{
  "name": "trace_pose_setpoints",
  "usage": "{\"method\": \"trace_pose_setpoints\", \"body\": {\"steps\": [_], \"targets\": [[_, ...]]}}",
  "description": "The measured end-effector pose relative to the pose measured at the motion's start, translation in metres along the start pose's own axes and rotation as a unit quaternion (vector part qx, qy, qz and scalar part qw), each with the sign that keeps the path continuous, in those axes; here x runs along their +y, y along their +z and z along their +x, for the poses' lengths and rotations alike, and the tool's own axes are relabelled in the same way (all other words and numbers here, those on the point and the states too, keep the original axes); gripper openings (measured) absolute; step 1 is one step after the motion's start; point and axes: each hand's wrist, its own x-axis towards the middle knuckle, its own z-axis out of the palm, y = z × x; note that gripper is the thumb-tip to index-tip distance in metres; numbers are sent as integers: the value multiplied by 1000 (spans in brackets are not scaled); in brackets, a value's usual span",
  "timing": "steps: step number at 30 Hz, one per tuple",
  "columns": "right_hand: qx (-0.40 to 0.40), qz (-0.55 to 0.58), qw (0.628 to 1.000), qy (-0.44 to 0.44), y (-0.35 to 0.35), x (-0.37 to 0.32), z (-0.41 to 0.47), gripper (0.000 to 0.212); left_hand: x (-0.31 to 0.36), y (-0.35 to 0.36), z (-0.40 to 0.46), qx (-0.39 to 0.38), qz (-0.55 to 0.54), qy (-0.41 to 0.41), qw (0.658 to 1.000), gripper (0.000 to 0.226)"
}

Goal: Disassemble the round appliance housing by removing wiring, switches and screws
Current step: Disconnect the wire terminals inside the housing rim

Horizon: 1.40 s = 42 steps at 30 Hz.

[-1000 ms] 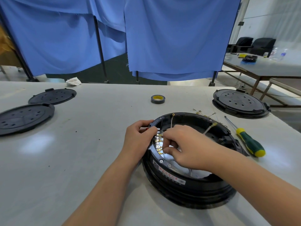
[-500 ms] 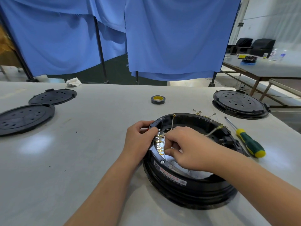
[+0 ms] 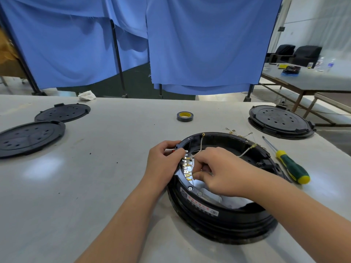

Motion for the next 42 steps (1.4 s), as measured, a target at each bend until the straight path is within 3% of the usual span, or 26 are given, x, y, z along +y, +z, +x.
{"method": "trace_pose_setpoints", "body": {"steps": [10, 18, 23, 32, 37, 42], "targets": [[6, 4, 1000, 6, 2, 0, -2, 25, -1, 0, 1, 4, 8, 0, 1000, 28], [36, 27, 998, 41, -9, 11, -13, 33, -3, -1, 1, 6, -2, -15, 1000, 24], [130, 91, 986, 48, -19, 12, -18, 11, -1, -1, -2, 3, -6, -21, 1000, 27], [259, 299, 916, 67, -77, 21, -18, 5, -2, -3, 0, -5, 8, -25, 1000, 26], [277, 216, 929, 120, -102, 55, -9, 6, -2, -6, 3, -9, 19, -24, 999, 27], [209, 88, 957, 184, -90, 108, 8, 8, 0, -6, 3, -5, 17, -32, 999, 27]]}}
